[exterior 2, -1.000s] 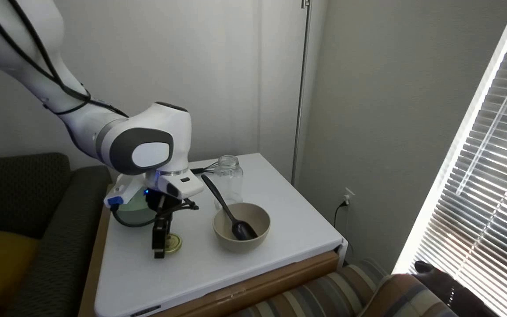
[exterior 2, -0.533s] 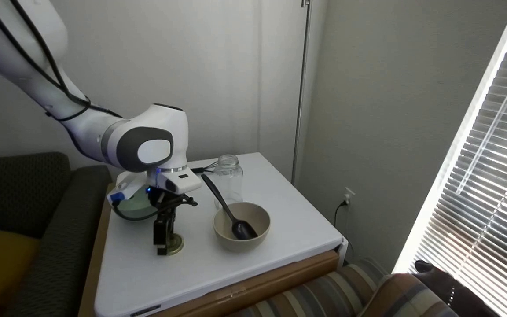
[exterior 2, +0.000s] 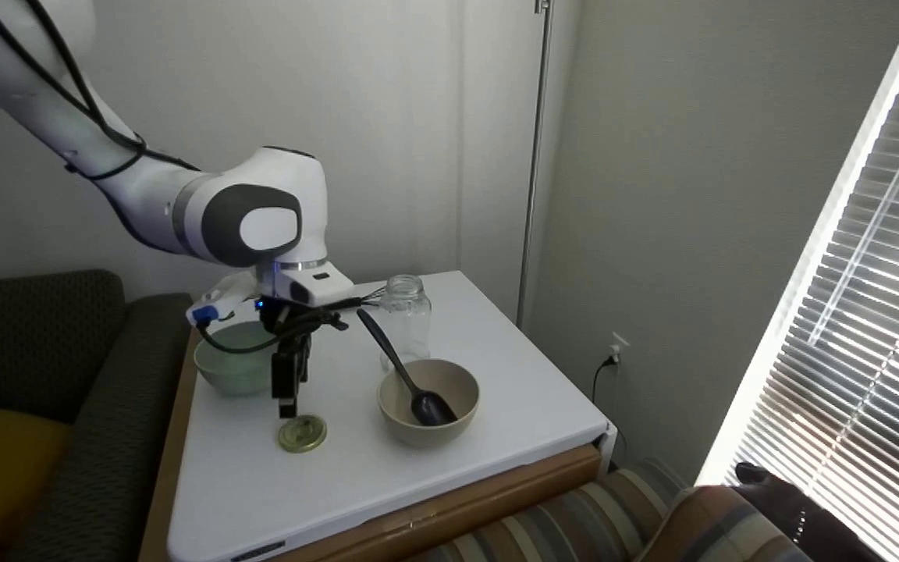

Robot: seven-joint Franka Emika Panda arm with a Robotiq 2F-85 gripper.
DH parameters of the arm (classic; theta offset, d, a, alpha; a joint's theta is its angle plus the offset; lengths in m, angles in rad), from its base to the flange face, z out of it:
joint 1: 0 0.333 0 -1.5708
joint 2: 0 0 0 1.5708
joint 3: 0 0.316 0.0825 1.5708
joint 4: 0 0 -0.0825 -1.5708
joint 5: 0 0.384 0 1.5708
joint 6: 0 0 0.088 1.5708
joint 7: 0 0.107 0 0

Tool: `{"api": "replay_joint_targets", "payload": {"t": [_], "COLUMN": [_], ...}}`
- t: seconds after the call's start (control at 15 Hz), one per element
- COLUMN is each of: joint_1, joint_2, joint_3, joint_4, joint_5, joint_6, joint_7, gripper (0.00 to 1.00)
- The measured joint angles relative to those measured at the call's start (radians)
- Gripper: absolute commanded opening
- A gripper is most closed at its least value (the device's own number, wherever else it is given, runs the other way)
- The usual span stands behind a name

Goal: Uncover the jar and put the lid on the table

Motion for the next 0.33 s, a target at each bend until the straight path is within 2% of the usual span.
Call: {"api": "replay_joint_targets", "payload": {"t": [0.33], "joint_1": [0.026], "joint_2": [-0.128], "joint_3": [0.001], "joint_4": [-0.017], "joint_5": [-0.039], "joint_6": [-0.192], "joint_7": [0.046], "gripper": [1.00]}}
